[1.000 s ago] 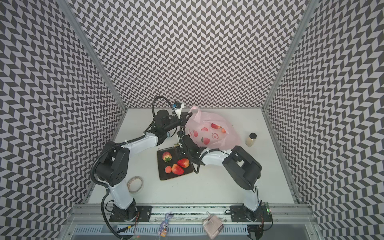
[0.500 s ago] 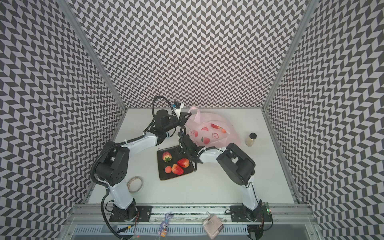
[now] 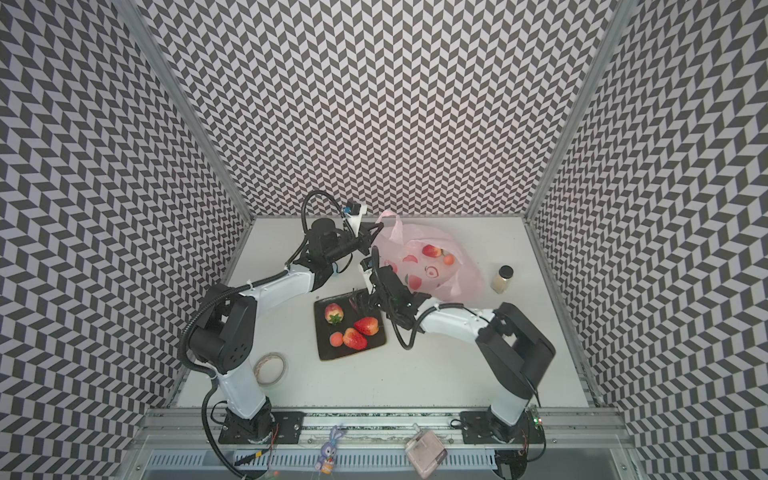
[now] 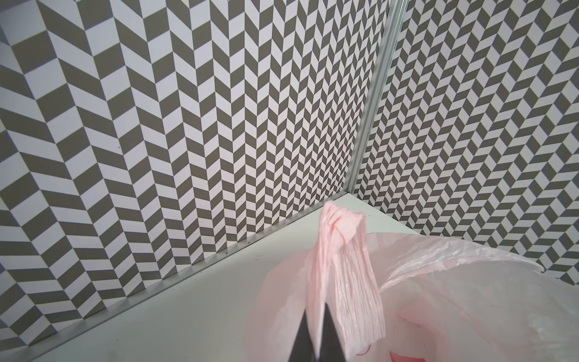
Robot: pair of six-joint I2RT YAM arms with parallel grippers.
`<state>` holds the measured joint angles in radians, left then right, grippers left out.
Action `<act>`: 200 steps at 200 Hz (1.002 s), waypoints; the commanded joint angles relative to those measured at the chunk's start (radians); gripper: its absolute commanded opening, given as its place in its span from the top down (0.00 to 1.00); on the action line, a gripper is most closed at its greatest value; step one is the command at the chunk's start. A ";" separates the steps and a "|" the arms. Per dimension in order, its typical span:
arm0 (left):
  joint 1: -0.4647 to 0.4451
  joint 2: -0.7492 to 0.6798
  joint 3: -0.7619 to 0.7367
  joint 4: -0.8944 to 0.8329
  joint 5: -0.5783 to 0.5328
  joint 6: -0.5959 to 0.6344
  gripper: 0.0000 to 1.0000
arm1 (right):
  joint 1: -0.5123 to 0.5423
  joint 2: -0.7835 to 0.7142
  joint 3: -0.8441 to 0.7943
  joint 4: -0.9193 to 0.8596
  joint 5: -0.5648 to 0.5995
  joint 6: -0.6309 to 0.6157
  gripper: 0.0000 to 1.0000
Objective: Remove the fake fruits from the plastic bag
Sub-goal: 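Move the right gripper back into the bag toward the peach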
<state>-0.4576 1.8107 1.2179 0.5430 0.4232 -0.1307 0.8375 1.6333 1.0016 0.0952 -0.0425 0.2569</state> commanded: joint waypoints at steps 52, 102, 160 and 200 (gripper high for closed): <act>-0.012 -0.045 -0.026 0.037 0.015 -0.020 1.00 | 0.000 -0.427 -0.230 0.015 0.041 -0.041 0.42; -0.040 -0.099 -0.073 0.078 -0.005 -0.033 1.00 | -0.051 -0.485 -0.143 -0.149 0.322 0.077 0.62; -0.107 -0.185 -0.134 0.105 -0.049 -0.025 1.00 | -0.135 -0.259 -0.066 -0.188 0.317 0.059 0.69; -0.137 -0.232 -0.170 0.135 -0.087 -0.038 1.00 | -0.178 -0.110 -0.061 -0.245 0.316 -0.035 0.69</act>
<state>-0.5835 1.6180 1.0695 0.6277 0.3717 -0.1528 0.6868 1.4654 0.9298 -0.1158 0.2581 0.2817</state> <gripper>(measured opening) 0.047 0.306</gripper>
